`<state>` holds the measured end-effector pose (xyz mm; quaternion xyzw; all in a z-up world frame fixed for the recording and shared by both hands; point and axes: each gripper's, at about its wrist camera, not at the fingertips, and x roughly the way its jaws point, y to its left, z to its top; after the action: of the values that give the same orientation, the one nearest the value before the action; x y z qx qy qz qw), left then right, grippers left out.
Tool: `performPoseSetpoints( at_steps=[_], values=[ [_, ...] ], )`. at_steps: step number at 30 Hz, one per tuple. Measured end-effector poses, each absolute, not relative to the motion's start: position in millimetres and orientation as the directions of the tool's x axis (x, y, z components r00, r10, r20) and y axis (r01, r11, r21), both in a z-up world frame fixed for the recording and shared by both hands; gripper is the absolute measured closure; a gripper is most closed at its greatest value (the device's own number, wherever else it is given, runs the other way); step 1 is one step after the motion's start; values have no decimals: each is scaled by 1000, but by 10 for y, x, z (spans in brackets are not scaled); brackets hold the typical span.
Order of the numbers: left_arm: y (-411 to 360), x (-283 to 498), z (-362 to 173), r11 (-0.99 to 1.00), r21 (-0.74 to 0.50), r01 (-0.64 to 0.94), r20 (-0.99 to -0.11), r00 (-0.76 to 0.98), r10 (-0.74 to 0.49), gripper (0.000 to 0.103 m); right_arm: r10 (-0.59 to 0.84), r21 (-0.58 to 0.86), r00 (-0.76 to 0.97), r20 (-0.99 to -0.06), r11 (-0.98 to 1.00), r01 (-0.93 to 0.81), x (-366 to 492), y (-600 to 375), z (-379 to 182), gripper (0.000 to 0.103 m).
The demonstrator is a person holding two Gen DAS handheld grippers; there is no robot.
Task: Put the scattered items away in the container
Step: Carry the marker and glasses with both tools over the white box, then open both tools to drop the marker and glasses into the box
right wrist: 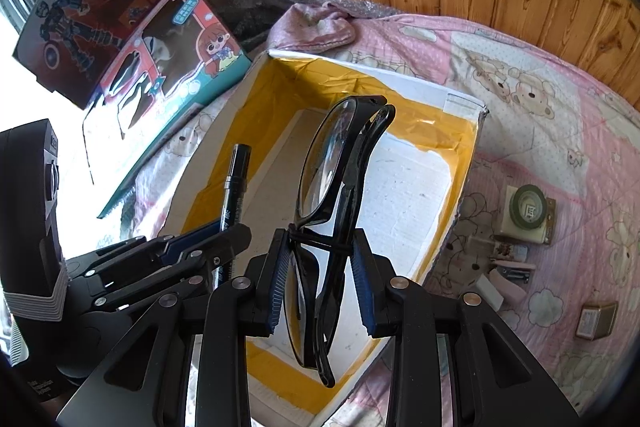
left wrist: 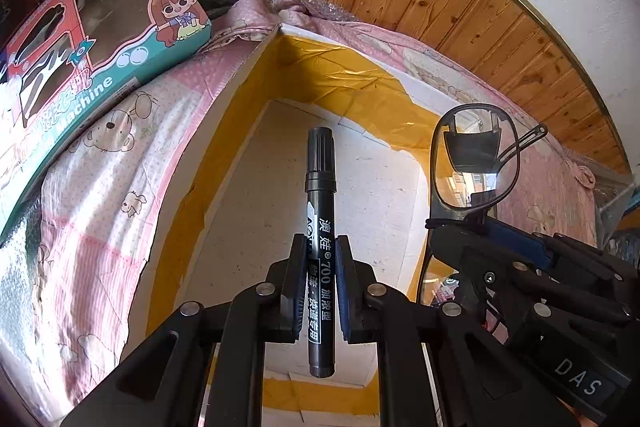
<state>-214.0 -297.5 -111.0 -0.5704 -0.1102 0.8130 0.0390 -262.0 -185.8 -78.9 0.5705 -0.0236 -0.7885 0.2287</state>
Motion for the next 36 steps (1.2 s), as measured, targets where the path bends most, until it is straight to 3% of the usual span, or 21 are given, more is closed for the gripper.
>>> performPoseSetpoints(
  at_steps=[36],
  values=[
    [-2853, -2938, -1732, -994, -112, 23, -966, -238, 103, 89, -288, 231, -171, -942, -928, 293, -3298, -1909, -1314, 71]
  ],
)
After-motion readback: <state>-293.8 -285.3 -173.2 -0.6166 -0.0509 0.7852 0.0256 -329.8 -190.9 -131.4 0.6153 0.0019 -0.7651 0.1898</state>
